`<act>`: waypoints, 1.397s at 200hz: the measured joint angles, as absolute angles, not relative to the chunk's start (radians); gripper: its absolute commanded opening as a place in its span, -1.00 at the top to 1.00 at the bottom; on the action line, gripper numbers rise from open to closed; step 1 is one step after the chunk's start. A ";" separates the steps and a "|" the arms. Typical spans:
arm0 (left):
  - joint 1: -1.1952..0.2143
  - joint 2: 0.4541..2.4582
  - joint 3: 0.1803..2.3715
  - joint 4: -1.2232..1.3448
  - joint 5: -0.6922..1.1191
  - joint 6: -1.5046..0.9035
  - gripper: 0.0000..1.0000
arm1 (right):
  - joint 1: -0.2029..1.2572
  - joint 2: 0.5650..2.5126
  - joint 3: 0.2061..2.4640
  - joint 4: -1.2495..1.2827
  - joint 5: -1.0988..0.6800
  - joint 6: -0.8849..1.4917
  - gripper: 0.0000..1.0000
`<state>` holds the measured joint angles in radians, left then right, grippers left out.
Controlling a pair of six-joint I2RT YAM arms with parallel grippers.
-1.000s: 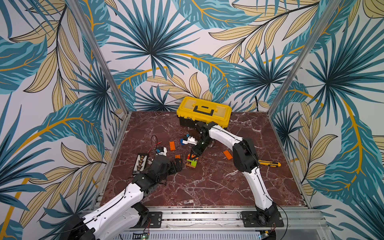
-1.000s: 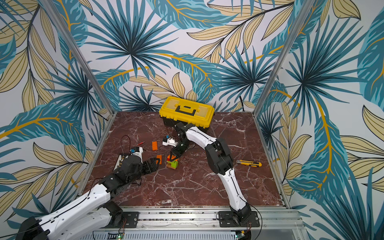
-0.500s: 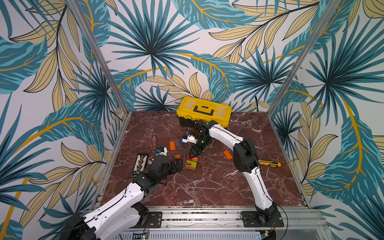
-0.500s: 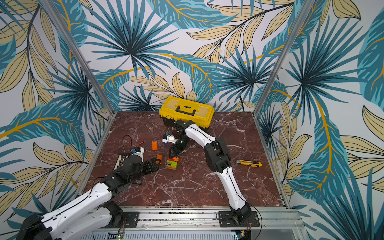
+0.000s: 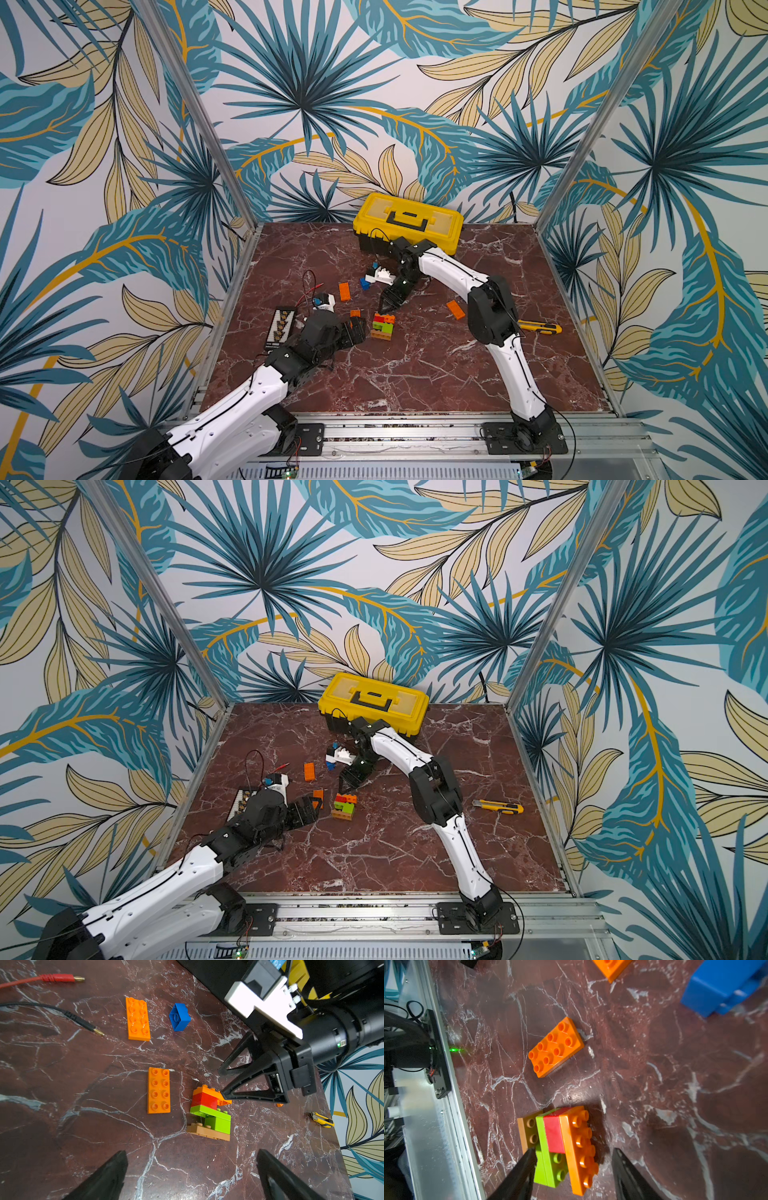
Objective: Assemble the number 5 with lego
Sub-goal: Place the lego brick at the center of the board, then pick up the lego brick from the center of the board.
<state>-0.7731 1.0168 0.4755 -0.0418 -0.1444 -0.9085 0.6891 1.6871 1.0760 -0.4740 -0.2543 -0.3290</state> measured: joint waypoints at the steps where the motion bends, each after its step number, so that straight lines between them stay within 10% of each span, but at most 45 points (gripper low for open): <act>1: -0.773 1.016 0.476 -0.042 -0.146 -0.908 -0.99 | 0.689 1.688 1.077 -0.474 -0.256 -0.329 0.33; 279: -0.591 0.877 0.476 -0.229 -0.122 -0.800 -1.00 | 0.580 2.352 1.976 -1.065 -0.689 -0.492 0.16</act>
<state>-0.5907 0.8768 0.4755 -0.2295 -0.1223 -0.8001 0.5800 2.3524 1.9762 -1.0649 -0.6891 -0.4915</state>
